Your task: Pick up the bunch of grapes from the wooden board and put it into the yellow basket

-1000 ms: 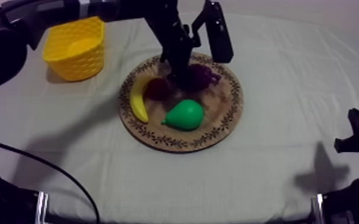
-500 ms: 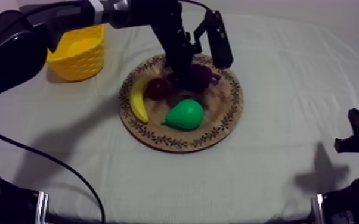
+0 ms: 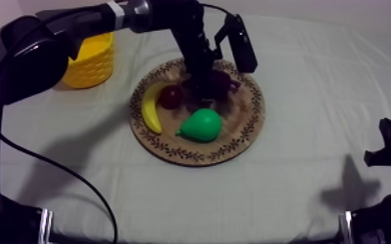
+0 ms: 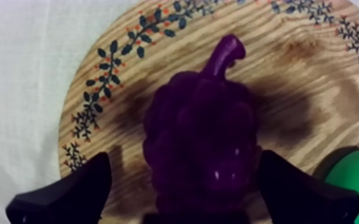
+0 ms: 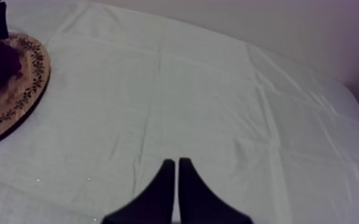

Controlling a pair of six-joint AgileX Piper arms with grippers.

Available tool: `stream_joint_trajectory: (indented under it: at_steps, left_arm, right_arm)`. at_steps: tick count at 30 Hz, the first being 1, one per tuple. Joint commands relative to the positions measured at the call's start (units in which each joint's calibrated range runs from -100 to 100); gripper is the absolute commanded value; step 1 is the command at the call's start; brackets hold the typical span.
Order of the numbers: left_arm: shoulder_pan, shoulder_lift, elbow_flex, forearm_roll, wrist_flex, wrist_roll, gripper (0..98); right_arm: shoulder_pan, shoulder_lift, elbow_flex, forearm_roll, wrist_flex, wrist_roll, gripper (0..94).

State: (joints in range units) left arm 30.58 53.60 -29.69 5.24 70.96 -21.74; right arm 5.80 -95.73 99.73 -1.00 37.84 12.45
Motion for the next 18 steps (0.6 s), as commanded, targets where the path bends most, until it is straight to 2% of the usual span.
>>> stream_joint_trajectory:
  at_steps: [1,18]
  left_arm:
    - [-0.05,0.19,-0.12,0.06,0.17,-0.04,90.9]
    - [0.21,2.49,-3.02,-0.16,2.08,0.62,89.8]
  right_arm:
    - [0.02,-0.02,0.04,0.0,-0.02,-0.02,0.2]
    - [0.02,-0.02,0.04,0.0,-0.02,-0.02,0.2]
